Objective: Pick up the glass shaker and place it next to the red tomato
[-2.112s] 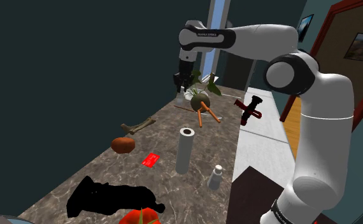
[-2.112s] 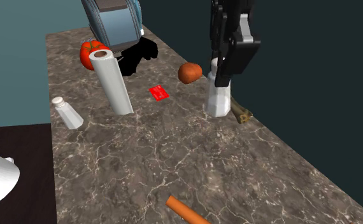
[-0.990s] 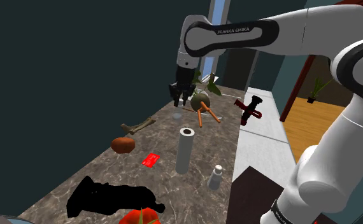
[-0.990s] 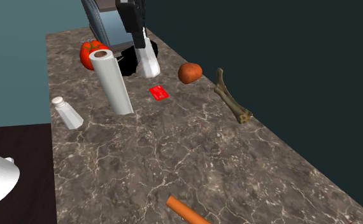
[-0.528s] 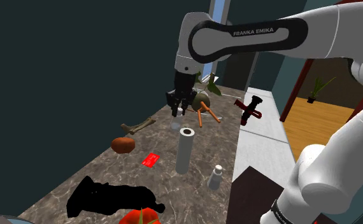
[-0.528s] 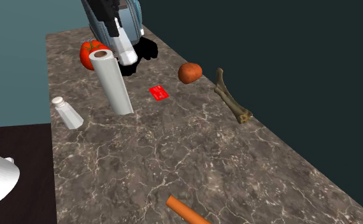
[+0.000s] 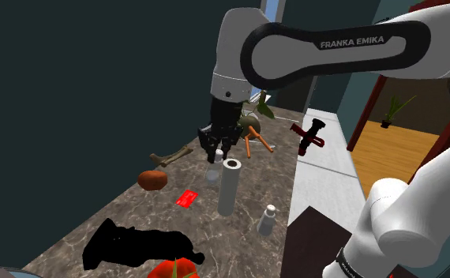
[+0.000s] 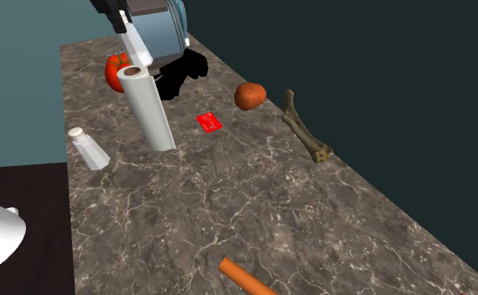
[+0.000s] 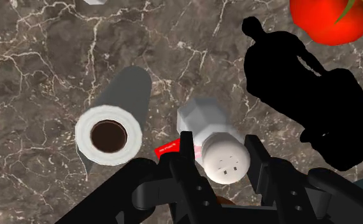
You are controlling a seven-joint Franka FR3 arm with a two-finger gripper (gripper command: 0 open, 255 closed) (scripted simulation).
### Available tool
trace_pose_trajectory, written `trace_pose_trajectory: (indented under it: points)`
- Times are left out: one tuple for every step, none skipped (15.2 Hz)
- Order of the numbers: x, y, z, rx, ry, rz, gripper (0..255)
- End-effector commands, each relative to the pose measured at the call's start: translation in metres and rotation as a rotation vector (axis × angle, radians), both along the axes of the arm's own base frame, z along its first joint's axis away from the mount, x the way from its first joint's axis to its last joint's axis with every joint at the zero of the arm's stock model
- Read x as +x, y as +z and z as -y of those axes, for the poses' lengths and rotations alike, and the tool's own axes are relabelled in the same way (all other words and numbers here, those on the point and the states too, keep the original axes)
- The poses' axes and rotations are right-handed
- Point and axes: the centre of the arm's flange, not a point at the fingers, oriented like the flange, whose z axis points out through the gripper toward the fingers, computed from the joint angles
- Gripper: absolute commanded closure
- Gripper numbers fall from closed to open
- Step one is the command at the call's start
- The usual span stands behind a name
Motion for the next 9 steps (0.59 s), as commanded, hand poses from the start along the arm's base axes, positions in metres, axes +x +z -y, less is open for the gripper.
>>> trace_pose_trajectory:
  points:
    - [-0.021, 0.000, -0.016, 0.000, -0.002, 0.000, 255]
    - [-0.030, 0.000, -0.025, 0.000, -0.002, 0.000, 255]
    - [-0.040, 0.000, -0.034, 0.000, -0.002, 0.000, 255]
    - [-0.049, 0.000, -0.044, 0.000, -0.002, 0.000, 255]
    - [-0.058, 0.000, -0.053, 0.000, -0.002, 0.000, 255]
    - [-0.063, 0.000, -0.058, 0.000, -0.002, 0.000, 255]
    - [-0.063, -0.005, -0.058, 0.000, -0.002, 0.000, 255]
    - [-0.063, -0.011, -0.058, 0.000, -0.002, 0.000, 255]
    - [-0.063, -0.016, -0.058, 0.000, -0.002, 0.000, 255]
